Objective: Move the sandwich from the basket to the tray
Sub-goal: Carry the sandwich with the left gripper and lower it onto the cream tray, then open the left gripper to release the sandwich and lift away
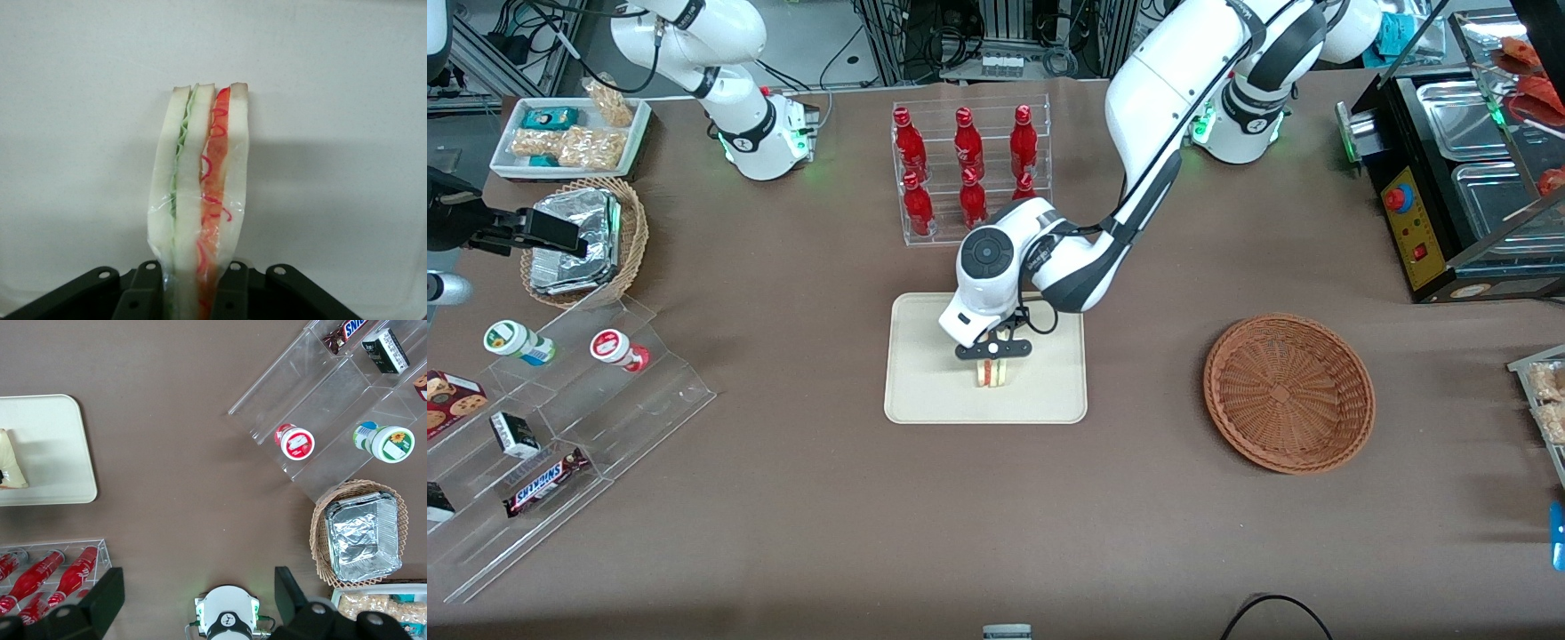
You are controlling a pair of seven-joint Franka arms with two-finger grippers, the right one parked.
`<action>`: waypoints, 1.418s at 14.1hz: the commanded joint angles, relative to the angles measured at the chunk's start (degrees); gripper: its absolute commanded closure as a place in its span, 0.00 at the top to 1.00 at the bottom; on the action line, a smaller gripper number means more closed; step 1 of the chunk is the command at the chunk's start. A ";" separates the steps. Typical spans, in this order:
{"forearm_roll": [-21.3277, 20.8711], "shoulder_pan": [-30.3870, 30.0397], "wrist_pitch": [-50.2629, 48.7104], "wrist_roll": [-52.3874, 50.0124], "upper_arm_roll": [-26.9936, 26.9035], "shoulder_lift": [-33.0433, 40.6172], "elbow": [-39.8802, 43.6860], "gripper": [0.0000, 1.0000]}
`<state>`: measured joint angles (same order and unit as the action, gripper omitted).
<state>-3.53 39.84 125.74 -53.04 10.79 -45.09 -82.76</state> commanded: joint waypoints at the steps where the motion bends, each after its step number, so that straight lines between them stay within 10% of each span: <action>1: -0.95 1.03 -1.47 -1.28 -0.86 -0.70 1.90 0.69; 2: -0.95 1.03 -1.47 -1.28 -0.86 -0.61 1.90 0.95; 9: 0.01 0.16 -11.27 -0.67 -5.25 5.87 2.43 1.00; 20: 3.53 -23.29 -43.45 23.21 -5.26 30.22 0.15 1.00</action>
<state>-0.86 20.62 85.39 -35.14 5.18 -19.58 -79.68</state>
